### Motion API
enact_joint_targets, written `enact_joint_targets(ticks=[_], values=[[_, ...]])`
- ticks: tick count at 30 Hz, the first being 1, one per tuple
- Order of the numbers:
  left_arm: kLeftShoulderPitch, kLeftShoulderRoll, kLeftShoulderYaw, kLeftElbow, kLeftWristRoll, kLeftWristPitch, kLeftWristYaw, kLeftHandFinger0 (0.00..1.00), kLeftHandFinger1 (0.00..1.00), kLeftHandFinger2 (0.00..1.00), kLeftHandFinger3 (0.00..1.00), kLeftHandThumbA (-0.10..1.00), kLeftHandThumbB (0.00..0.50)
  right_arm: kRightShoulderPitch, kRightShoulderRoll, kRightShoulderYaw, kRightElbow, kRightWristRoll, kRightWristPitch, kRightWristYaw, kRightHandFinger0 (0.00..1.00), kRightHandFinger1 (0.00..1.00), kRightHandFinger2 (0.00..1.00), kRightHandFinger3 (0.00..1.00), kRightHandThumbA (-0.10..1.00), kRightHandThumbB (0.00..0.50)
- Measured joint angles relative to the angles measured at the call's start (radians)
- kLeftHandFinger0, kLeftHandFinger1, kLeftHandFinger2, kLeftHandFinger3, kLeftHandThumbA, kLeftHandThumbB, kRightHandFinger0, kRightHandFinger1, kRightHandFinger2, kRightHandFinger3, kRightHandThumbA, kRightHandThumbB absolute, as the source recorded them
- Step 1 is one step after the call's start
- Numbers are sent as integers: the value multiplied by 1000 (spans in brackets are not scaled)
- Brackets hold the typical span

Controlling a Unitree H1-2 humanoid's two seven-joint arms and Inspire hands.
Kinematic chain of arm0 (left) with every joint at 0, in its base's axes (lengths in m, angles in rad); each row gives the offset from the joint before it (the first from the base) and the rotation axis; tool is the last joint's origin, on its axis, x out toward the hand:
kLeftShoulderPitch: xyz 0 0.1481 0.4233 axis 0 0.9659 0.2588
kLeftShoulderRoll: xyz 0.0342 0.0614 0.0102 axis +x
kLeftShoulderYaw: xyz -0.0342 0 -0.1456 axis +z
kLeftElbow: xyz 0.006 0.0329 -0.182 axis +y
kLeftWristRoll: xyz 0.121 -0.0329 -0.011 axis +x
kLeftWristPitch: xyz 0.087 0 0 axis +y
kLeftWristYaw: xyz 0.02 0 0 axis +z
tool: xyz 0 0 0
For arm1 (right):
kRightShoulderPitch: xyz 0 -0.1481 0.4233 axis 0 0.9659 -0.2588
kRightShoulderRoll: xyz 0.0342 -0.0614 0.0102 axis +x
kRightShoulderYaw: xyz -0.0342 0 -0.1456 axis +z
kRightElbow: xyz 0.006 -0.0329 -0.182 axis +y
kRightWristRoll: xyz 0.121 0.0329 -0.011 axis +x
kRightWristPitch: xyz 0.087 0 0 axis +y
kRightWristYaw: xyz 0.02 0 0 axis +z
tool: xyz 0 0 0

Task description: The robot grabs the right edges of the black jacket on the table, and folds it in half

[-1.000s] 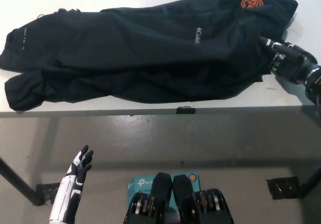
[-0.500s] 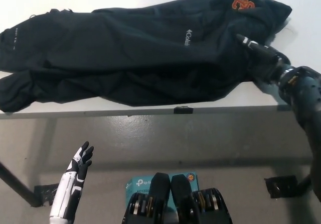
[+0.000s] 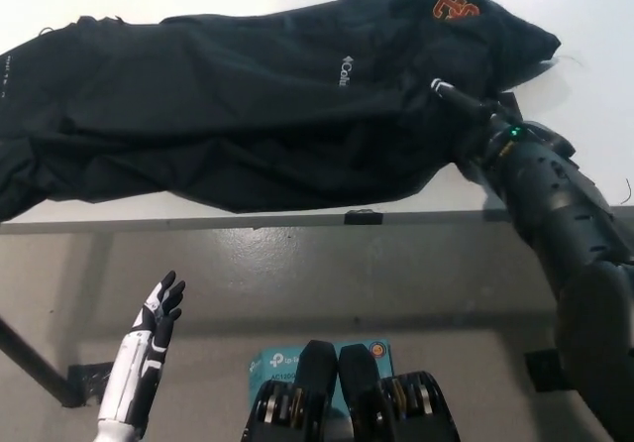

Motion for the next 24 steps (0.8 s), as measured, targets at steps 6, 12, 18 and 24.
enact_joint_targets(ticks=[6,12,18,24], values=[[-1,10,1,-2,0,1,0,1000,1000,1000,1000,1000,188,11,4,-21,-27,10,-78,-36,0,326,754,1000,-100,69],[-9,11,4,-2,-1,0,0,1000,1000,1000,1000,1000,194,36,4,-94,-111,50,-117,-52,0,183,660,1000,-100,57],[-17,10,9,-2,-1,0,0,1000,1000,1000,1000,1000,198,66,5,-154,-277,103,-106,-58,0,1,591,747,-100,53],[-19,10,9,-2,-3,0,0,1000,1000,1000,1000,1000,202,87,11,-188,-480,154,-62,-89,0,77,609,1000,-100,59]])
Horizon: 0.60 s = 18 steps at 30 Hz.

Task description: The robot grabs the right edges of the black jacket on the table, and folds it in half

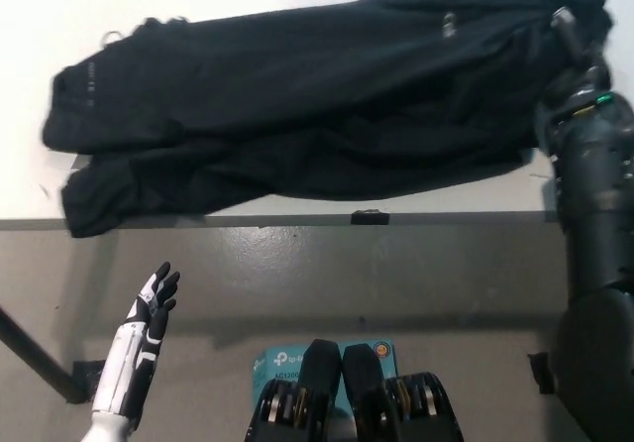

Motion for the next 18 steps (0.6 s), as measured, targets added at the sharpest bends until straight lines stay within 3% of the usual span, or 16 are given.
enact_joint_targets(ticks=[3,4,5,7,8,9,11,14,18], values=[[-1,0,1,0,0,0,0,1000,1000,1000,1000,1000,199,3,0,1,-72,9,23,-14,0,43,678,1000,-100,59],[-2,0,1,0,0,0,0,1000,1000,1000,1000,1000,194,3,0,3,-95,13,31,-19,0,57,705,801,-100,51],[-4,0,1,0,0,0,0,1000,1000,1000,1000,1000,190,3,0,7,-115,14,35,-23,0,55,687,885,-100,53],[-7,0,2,0,0,0,0,1000,1000,1000,1000,1000,191,2,-5,31,-143,10,38,-27,0,140,770,787,-100,64],[-8,0,2,0,0,0,0,1000,1000,1000,1000,1000,190,2,-10,52,-149,5,38,-28,0,160,749,727,-100,71],[-9,0,2,0,-1,0,0,1000,1000,1000,1000,1000,181,2,-16,69,-151,-2,38,-28,0,223,745,738,-100,101],[-11,0,3,0,-2,0,0,1000,1000,1000,1000,1000,186,2,-38,130,-155,-31,39,-28,0,252,744,818,-100,112],[-11,0,3,0,-4,0,0,1000,1000,1000,1000,1000,185,1,-74,246,-156,-87,39,-25,0,370,783,786,-100,123],[-11,-1,3,0,-5,1,0,1000,1000,1000,1000,1000,191,2,-126,413,-146,-174,40,-10,0,337,760,752,-100,157]])
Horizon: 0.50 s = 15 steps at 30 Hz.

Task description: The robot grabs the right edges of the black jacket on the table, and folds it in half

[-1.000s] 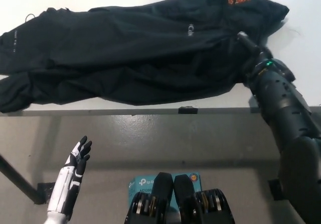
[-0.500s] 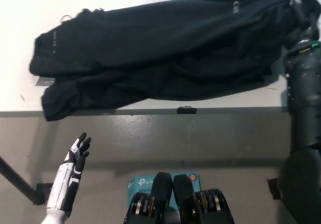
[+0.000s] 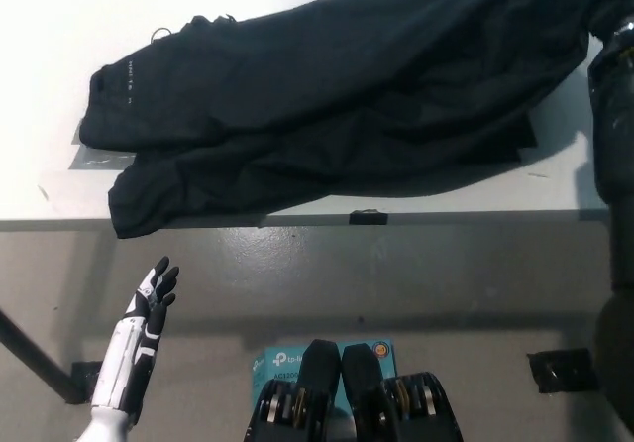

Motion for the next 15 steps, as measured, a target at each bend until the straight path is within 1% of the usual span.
enact_joint_targets(ticks=[1,2,3,4,5,6,8,9,10,11,12,13,14,15], values=[[0,0,0,0,0,0,0,1000,1000,1000,1000,1000,190,0,-11,35,5,-19,0,3,0,277,716,700,-100,188],[0,0,0,0,0,1,0,1000,1000,1000,1000,1000,192,0,-17,55,8,-29,0,5,0,267,715,680,-100,192],[0,0,0,2,0,1,0,1000,1000,1000,1000,1000,202,-1,-32,107,24,-60,-1,8,0,265,729,679,-100,170],[0,0,0,3,0,1,0,1000,1000,1000,1000,1000,214,-1,-40,142,37,-79,-2,10,0,289,764,711,-100,160],[0,0,0,3,0,1,0,1000,1000,1000,1000,1000,221,-2,-48,177,50,-98,-2,14,0,309,787,753,-100,161],[0,0,0,3,0,2,0,1000,1000,1000,1000,1000,209,-3,-58,220,68,-122,-3,18,0,303,788,774,-100,164],[0,-1,0,4,0,2,0,1000,1000,1000,1000,1000,211,-7,-70,287,94,-158,-5,24,0,281,757,765,-100,170],[0,-1,0,4,0,2,0,1000,1000,1000,1000,1000,214,-12,-75,327,111,-180,-6,28,0,241,724,749,-100,168],[-1,-1,0,4,0,2,0,1000,1000,1000,1000,1000,221,-17,-79,360,123,-199,-6,32,0,266,800,854,-100,159],[-1,-1,0,4,0,2,0,1000,1000,1000,1000,1000,222,-23,-83,398,134,-221,-6,37,0,311,827,905,-100,159],[-1,-1,0,4,0,2,0,1000,1000,1000,1000,1000,222,-32,-85,437,142,-244,-6,42,0,341,828,910,-100,170],[0,-1,0,4,0,2,0,1000,1000,1000,1000,1000,229,-41,-86,469,146,-263,-6,47,4,381,851,915,-100,165],[0,-1,0,4,0,2,0,1000,1000,1000,1000,1000,230,-52,-86,496,149,-279,-6,54,0,366,811,867,-100,155],[-1,-1,0,4,0,2,0,1000,1000,1000,1000,1000,229,-64,-86,530,151,-300,-6,60,0,386,818,871,-100,170]])
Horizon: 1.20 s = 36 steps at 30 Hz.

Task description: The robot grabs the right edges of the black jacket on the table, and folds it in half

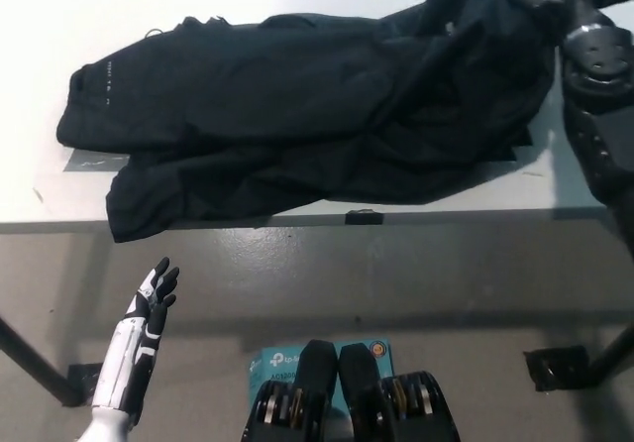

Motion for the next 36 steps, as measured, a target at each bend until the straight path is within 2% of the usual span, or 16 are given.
enact_joint_targets(ticks=[2,5,7,8,9,10,11,14,15,18,22,24,28,31,33,36], values=[[0,-3,0,0,-2,0,0,1000,1000,1000,1000,1000,230,-37,1,69,7,-39,-3,16,1,383,763,661,-100,178],[1,-6,0,0,-5,0,0,1000,1000,1000,1000,1000,239,-90,10,144,16,-91,-17,36,0,361,742,599,-100,229],[1,-6,0,0,-7,0,0,1000,1000,1000,1000,1000,240,-125,21,185,22,-121,-29,47,0,380,762,673,-100,225],[1,-6,1,0,-10,0,0,1000,1000,1000,1000,1000,235,-146,30,206,24,-137,-34,55,51,448,839,798,-100,261],[1,-6,1,0,-12,0,0,1000,1000,1000,1000,1000,234,-166,42,223,24,-150,-38,63,94,468,783,897,-100,255],[1,-5,1,0,-14,0,0,1000,1000,1000,1000,1000,236,-180,50,235,24,-161,-41,71,62,373,567,835,-100,259],[1,-5,1,0,-16,0,0,1000,1000,1000,1000,1000,241,-200,64,250,24,-175,-44,78,38,337,481,567,-100,209],[1,-5,2,-1,-19,0,0,1000,1000,1000,1000,1000,240,-248,94,277,30,-206,-61,101,0,135,347,77,-100,213],[2,-4,2,-1,-20,0,0,1000,1000,1000,1000,1000,238,-261,101,281,34,-216,-66,107,0,185,532,211,-100,198],[3,-1,2,-6,-23,0,-1,1000,1000,1000,1000,1000,250,-306,131,289,36,-250,-87,130,0,279,701,544,-100,180],[3,0,2,-18,-28,0,-2,1000,1000,1000,1000,1000,236,-347,176,295,35,-291,-111,151,93,456,764,636,-100,169],[3,1,1,-21,-28,-1,-2,1000,1000,1000,1000,1000,225,-354,216,298,42,-312,-127,163,106,466,684,372,-100,206],[4,1,0,-33,-27,0,-2,1000,1000,1000,1000,1000,216,-335,294,327,89,-362,-152,166,82,550,808,328,-100,231],[4,3,-3,-39,-26,1,-3,1000,1000,1000,1000,1000,210,-307,346,344,154,-387,-179,164,134,537,729,563,-100,241],[4,4,-5,-44,-25,2,-3,1000,1000,1000,1000,1000,203,-260,385,376,211,-418,-190,163,51,379,477,335,-100,251],[4,5,-5,-49,-25,3,-3,1000,1000,1000,1000,1000,200,-204,425,416,281,-460,-205,152,12,260,380,136,-100,279]])
